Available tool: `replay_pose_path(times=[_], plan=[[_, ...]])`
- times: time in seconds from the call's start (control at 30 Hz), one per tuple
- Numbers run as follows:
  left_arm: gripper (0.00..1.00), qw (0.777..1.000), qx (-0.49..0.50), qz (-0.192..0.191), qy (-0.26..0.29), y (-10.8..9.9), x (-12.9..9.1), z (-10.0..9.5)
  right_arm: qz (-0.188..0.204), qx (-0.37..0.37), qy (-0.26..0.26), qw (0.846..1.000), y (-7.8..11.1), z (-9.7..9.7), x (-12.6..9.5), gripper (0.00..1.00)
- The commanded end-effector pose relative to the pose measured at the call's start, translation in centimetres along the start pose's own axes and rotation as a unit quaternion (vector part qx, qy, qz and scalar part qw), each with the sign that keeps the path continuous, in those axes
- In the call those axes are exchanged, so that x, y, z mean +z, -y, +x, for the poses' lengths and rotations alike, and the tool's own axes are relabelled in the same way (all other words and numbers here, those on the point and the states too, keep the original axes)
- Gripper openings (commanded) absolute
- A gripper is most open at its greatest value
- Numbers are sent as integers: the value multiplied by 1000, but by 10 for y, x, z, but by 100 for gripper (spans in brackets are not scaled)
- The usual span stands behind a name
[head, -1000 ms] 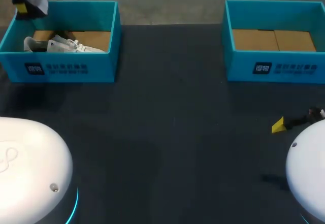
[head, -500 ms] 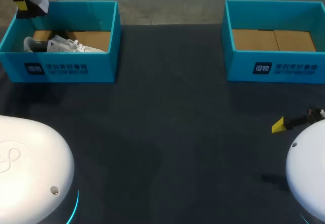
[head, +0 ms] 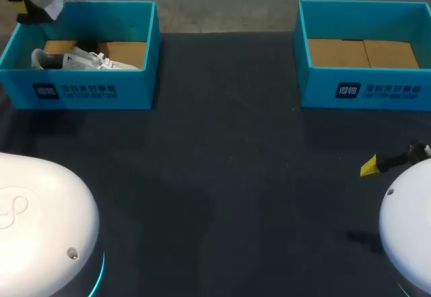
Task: Take the shoe out of the shoebox, open the shoe tongue, remove and reinsert the insole, then place the shoe into the shoebox
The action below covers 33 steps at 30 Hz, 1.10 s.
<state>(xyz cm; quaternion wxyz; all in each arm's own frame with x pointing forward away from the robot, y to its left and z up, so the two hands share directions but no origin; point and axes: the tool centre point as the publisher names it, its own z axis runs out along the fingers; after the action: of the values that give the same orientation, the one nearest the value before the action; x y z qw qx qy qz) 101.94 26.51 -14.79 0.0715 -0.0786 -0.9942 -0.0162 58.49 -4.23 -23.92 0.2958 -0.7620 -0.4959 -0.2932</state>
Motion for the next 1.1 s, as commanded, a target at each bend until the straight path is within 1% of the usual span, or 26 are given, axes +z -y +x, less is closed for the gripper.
replay_pose_path(times=[0.03,0.07,0.1,0.13,0.17,0.2,0.23,0.27,0.3,0.33,0.37,0.4,0.43,0.47,0.97,1.0,1.03,1.07,1.1], plan=[[0,961,271,-52,-16,-33,-5,-18,-1,1,2,1000,2,1,0,100],[0,958,281,-61,-16,-37,-6,-20,-1,1,2,1000,2,1,0,100],[0,941,331,-72,-26,-44,-6,-21,-1,1,2,1000,2,1,0,100],[0,935,344,-86,-17,-50,-6,-23,-1,1,2,1000,2,1,0,100],[0,922,375,-97,-26,-54,-5,-24,-1,1,2,1000,2,1,0,100],[0,915,387,-109,-19,-58,-5,-25,-1,1,2,1000,2,1,0,100],[0,910,397,-113,-25,-59,-4,-26,-1,1,2,1000,2,1,0,100],[0,895,429,-120,-24,-63,-5,-26,-1,1,2,1000,2,1,0,100],[0,895,429,-120,-24,-63,-5,-26,-1,1,2,1000,2,1,0,100],[0,874,464,-141,-21,-66,-6,-25,-1,1,2,1000,2,1,0,100],[0,863,480,-155,-16,-68,-6,-24,-1,1,2,1000,2,1,0,100],[0,863,480,-155,-16,-68,-6,-24,-1,1,2,1000,2,1,0,100],[0,830,521,-198,-17,-72,-4,-24,-1,1,2,1000,2,1,0,100],[0,819,530,-218,-19,-75,-3,-25,-1,1,2,1000,2,1,0,100],[0,819,530,-218,-19,-75,-3,-25,-1,1,2,1000,2,1,0,100],[0,800,555,-230,4,-73,-3,-25,-1,1,2,1000,2,1,0,100],[0,777,586,-228,15,-72,-2,-28,-1,1,2,1000,2,1,0,100],[0,751,615,-239,31,-71,0,-31,-1,1,2,1000,2,1,0,100],[0,739,624,-248,48,-71,0,-31,-1,1,2,1000,2,1,0,100]])
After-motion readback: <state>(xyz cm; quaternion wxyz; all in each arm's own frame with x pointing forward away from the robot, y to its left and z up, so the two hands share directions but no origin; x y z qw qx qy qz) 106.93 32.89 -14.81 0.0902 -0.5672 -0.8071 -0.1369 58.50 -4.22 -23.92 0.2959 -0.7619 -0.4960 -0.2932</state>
